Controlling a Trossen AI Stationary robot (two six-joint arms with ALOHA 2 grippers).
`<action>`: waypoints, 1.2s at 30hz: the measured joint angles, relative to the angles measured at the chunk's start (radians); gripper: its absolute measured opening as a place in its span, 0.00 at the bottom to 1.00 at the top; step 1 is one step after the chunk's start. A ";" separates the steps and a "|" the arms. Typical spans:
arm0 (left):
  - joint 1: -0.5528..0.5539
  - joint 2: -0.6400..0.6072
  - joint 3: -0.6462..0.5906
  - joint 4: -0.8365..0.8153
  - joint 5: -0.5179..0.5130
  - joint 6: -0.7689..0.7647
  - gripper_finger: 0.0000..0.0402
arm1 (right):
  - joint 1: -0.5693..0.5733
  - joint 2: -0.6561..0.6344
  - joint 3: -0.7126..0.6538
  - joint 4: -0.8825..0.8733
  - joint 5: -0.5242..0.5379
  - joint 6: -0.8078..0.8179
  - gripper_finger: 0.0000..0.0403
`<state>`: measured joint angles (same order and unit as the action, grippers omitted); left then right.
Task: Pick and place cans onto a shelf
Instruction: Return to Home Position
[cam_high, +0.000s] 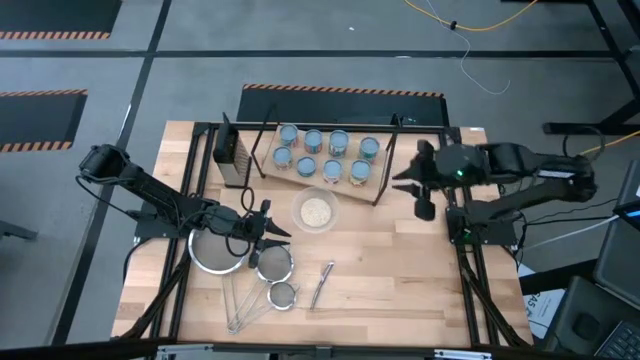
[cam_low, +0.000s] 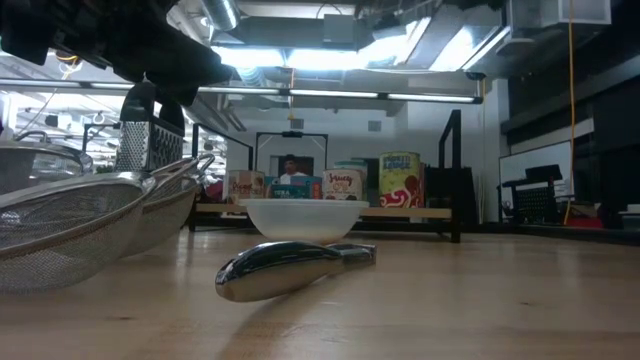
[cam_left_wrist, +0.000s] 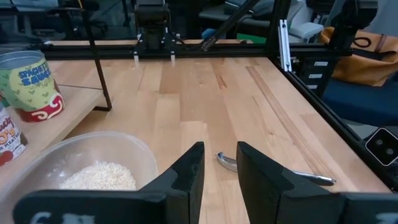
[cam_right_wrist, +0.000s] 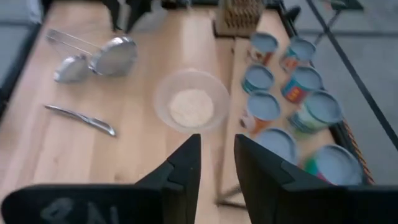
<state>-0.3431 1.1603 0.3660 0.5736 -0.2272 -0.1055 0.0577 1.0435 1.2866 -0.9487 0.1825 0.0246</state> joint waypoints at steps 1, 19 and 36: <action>0.000 0.000 0.000 0.001 0.000 0.000 0.21 | 0.013 -0.041 -0.056 0.048 0.000 0.002 0.25; 0.107 -0.254 0.000 0.214 -0.001 0.260 0.22 | 0.066 -0.447 -0.720 0.621 0.000 0.059 0.25; 0.149 -1.097 0.000 -0.648 -0.051 0.318 0.21 | 0.066 -0.555 -0.771 0.626 -0.001 0.099 0.25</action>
<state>-0.1946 0.0637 0.3664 -0.0742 -0.2784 0.2129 0.1238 0.4889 0.5159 -0.3226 0.1818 0.1238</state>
